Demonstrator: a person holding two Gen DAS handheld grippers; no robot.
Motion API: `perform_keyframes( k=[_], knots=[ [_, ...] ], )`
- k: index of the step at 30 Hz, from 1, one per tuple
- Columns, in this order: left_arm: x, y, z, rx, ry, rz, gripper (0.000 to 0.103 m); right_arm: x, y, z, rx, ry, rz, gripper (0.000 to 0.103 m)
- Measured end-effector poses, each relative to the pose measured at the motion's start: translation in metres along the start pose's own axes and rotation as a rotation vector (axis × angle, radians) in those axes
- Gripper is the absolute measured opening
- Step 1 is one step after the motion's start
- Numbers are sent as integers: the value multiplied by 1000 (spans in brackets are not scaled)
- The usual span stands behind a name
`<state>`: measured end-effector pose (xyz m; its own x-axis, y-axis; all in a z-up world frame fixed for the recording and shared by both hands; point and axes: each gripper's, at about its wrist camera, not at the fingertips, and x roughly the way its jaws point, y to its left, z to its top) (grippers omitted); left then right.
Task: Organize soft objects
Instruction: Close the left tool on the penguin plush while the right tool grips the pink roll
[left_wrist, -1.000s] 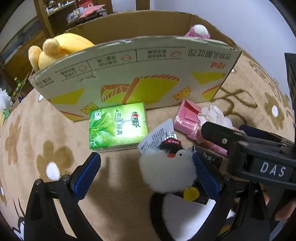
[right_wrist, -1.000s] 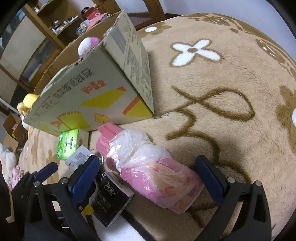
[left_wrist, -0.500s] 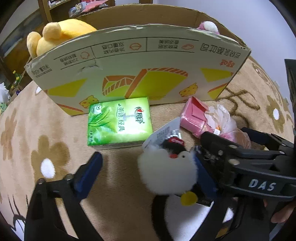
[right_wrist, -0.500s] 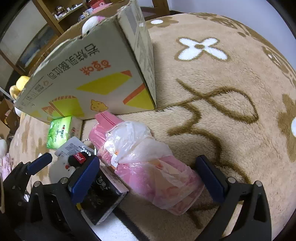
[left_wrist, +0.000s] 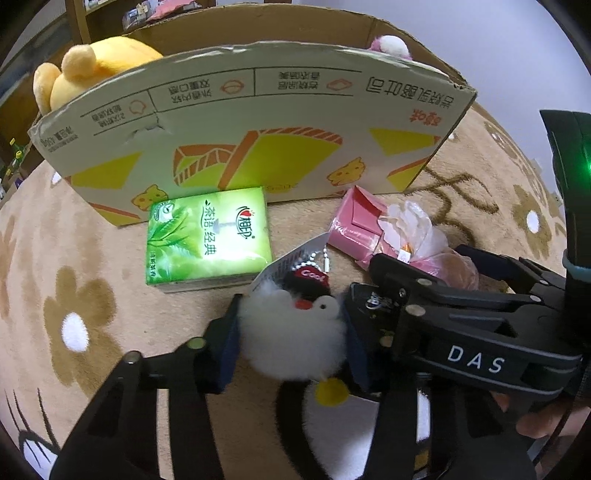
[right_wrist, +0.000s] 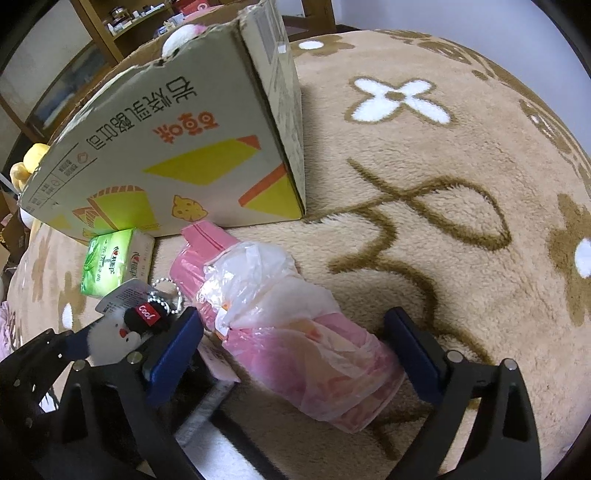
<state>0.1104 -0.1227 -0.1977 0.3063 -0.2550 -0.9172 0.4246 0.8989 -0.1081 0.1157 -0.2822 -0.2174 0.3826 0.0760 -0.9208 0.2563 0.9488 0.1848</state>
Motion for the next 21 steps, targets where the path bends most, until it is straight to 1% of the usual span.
perform_keyframes(
  k=[2,4,8,13,14,15,16,18,19,21],
  knots=[
    [2,0,0,-3,13,4,36,-2,-1,0,-13,-3,-5,98],
    [8,-4,-6,4,45,19,33,-4,-1,-1,-32,-6,-7,94],
    [9,-17,-9,32,36,49,32,-8,-2,-4,-49,-2,6,86],
    [5,-21,-11,11,27,50,32,-20,-7,-8,-47,3,38,72],
    [3,-19,-12,6,24,51,32,-22,-8,-9,-47,6,48,66],
    [1,-19,-13,-3,19,53,32,-25,-8,-10,-56,7,53,56],
    [-2,-18,-14,-10,13,57,32,-28,-7,-10,-63,5,56,54],
    [-7,-19,-14,-19,-2,63,31,-35,-10,-11,-69,0,75,43],
    [-11,-20,-15,-21,-13,68,31,-38,-9,-14,-71,-3,82,41],
    [-20,-20,-17,-23,-46,83,31,-44,-7,-17,-83,-13,87,33]
  ],
)
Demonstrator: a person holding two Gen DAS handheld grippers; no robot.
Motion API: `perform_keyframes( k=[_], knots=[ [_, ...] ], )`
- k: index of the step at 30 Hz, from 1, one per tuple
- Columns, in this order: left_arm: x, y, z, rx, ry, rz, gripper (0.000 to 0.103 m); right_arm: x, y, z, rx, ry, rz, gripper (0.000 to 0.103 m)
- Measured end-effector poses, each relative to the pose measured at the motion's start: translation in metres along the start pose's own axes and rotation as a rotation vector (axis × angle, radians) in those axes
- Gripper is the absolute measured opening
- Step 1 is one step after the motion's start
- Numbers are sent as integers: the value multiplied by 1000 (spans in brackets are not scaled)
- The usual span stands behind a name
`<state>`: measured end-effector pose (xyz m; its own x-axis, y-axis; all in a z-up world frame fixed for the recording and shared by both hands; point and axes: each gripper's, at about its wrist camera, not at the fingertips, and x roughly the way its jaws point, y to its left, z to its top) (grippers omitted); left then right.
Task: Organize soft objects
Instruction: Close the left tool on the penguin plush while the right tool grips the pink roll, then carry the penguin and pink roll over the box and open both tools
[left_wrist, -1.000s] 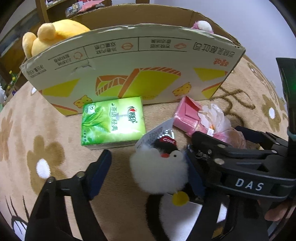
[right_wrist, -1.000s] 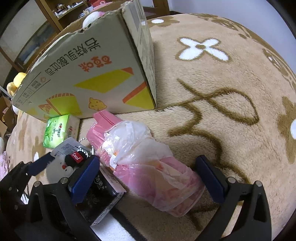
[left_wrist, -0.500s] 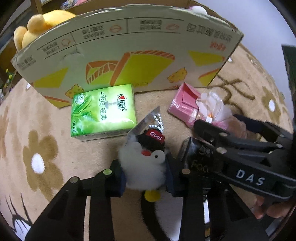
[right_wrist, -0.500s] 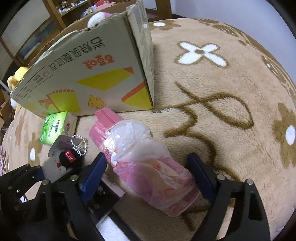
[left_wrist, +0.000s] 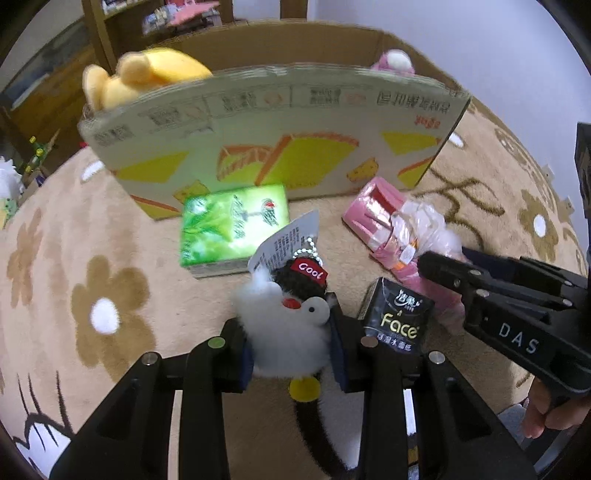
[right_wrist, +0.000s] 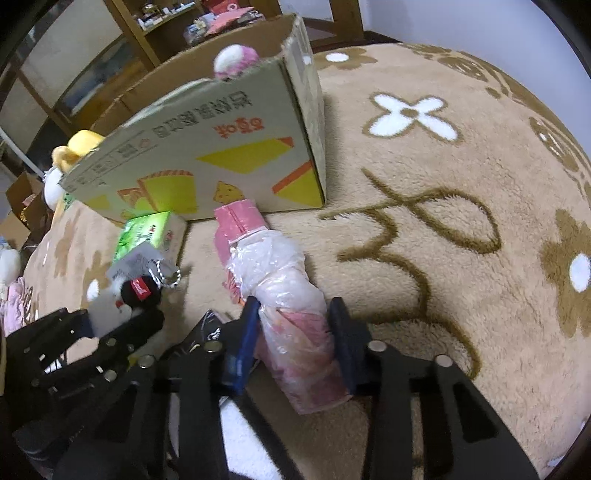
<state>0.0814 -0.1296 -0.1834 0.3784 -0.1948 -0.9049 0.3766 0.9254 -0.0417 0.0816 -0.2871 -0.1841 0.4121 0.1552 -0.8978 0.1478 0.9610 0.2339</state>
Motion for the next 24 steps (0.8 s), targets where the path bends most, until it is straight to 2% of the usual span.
perform_keyframes(
  k=[3,6,14,18,20,24],
  knots=[
    [-11,7,2,-10,-35,15,31,-11,4,-4,-29,-19,0,24],
    [-23,10,3,-19,-77,41,31,-27,16,-12,-64,-47,-14,21],
    [-55,26,4,-28,-167,97,31,-62,10,-15,-35,-118,-21,20],
    [-70,33,4,-35,-202,98,31,-84,-2,-12,22,-179,-7,19],
    [-80,34,5,-41,-230,81,31,-93,-5,-9,38,-208,2,19],
    [-101,33,10,-45,-305,95,31,-113,-4,-5,42,-275,14,19]
  ],
)
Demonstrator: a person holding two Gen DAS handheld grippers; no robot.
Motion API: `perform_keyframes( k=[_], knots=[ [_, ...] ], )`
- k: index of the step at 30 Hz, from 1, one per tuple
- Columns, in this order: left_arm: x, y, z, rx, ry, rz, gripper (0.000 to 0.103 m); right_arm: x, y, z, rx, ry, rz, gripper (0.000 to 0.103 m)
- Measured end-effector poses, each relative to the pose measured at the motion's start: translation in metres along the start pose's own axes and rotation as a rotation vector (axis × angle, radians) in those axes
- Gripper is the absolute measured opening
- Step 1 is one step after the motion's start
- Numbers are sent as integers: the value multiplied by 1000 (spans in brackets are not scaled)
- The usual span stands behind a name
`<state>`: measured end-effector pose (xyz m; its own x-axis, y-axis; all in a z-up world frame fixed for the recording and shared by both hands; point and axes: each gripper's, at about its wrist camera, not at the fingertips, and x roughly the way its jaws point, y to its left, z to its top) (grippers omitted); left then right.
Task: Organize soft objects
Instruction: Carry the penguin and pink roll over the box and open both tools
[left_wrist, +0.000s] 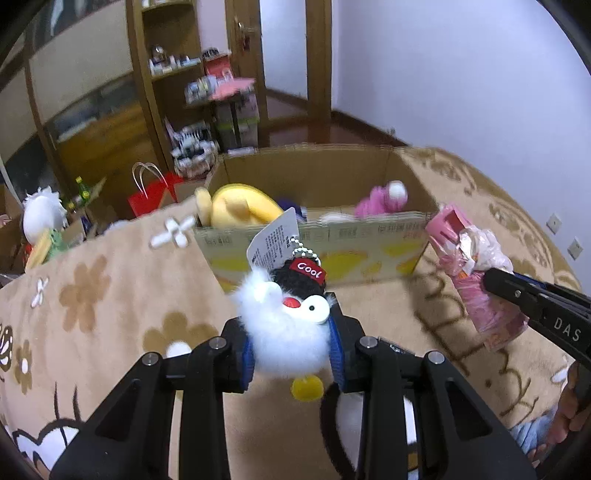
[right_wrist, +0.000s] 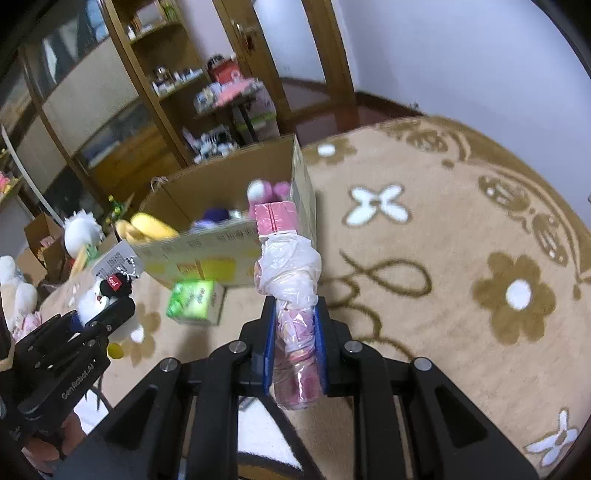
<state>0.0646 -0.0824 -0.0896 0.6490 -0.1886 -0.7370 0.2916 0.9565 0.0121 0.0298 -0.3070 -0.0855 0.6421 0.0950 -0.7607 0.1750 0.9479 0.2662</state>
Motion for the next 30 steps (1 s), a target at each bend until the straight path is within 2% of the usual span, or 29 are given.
perform_keyframes(
  k=[8,15,22,30],
  knots=[
    [-26,22,21,-62,-151,44,31,-32,6,16,10,-148,-11,19],
    [-36,29,37,-64,-219,64,31,-54,7,32,20,-247,16,19],
    [-34,18,50,-6,-269,79,31,-54,11,45,5,-293,40,19],
    [-19,1,68,101,-334,100,31,-34,12,62,1,-294,51,19]
  ],
)
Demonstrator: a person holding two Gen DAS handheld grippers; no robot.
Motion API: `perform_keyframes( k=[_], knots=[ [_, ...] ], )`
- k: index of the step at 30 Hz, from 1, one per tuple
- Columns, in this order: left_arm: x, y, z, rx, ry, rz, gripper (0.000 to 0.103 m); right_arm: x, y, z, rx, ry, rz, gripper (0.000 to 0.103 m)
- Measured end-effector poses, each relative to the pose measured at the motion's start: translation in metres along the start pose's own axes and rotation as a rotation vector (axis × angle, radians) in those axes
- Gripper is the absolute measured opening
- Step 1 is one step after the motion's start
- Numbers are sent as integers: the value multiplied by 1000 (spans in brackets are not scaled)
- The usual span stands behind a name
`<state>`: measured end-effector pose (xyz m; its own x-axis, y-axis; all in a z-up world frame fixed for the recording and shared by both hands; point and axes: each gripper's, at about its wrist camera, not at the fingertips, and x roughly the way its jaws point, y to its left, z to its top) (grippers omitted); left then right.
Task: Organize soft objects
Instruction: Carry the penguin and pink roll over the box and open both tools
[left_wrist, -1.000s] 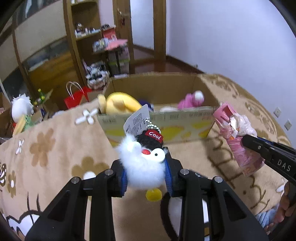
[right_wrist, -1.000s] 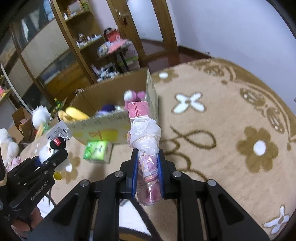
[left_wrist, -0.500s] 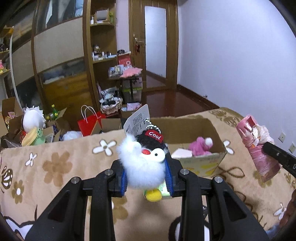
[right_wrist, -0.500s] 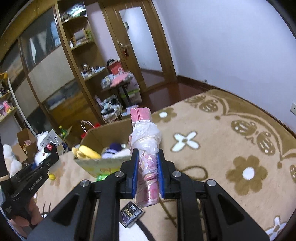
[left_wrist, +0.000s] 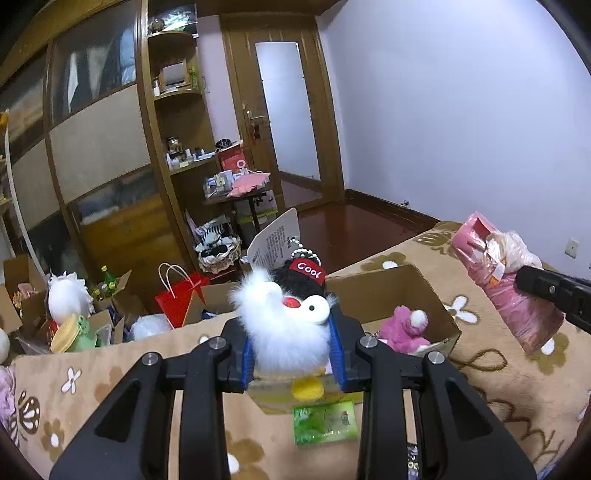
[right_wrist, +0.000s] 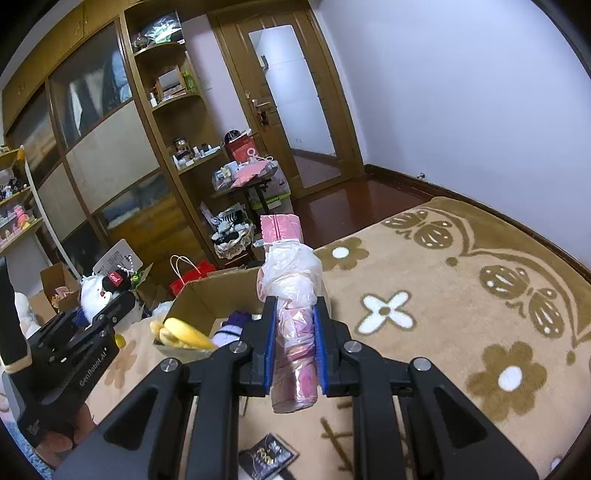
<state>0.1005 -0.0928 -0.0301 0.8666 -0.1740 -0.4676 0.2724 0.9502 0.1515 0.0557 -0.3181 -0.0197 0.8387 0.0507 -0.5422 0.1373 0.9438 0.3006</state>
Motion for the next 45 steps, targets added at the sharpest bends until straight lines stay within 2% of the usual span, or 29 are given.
perform_keyframes(
  k=[11,21,28,34,38,40,42,43,44,45],
  knots=[
    [50,-8,6,64,11,17,31,45,6,8,-35,17,42,19],
    [75,1,8,24,47,21,32,88,25,6,-79,67,90,19],
    [94,7,-1,5,106,-2,32,113,30,-7,-95,126,104,19],
    [108,9,-9,-44,171,-61,34,119,21,-9,-43,134,130,19],
    [112,8,-13,-33,205,-58,35,124,14,-13,-7,166,165,24],
    [112,8,-13,-34,210,-51,36,126,13,-16,-4,176,150,26],
    [112,9,-13,-38,214,-52,37,125,13,-17,-4,178,148,27],
    [112,9,-13,-41,217,-53,41,125,13,-17,-5,180,149,27],
    [111,9,-14,-42,219,-52,49,126,13,-17,-8,181,151,28],
    [111,9,-14,-44,217,-51,54,126,13,-17,-14,183,151,32]
  ],
)
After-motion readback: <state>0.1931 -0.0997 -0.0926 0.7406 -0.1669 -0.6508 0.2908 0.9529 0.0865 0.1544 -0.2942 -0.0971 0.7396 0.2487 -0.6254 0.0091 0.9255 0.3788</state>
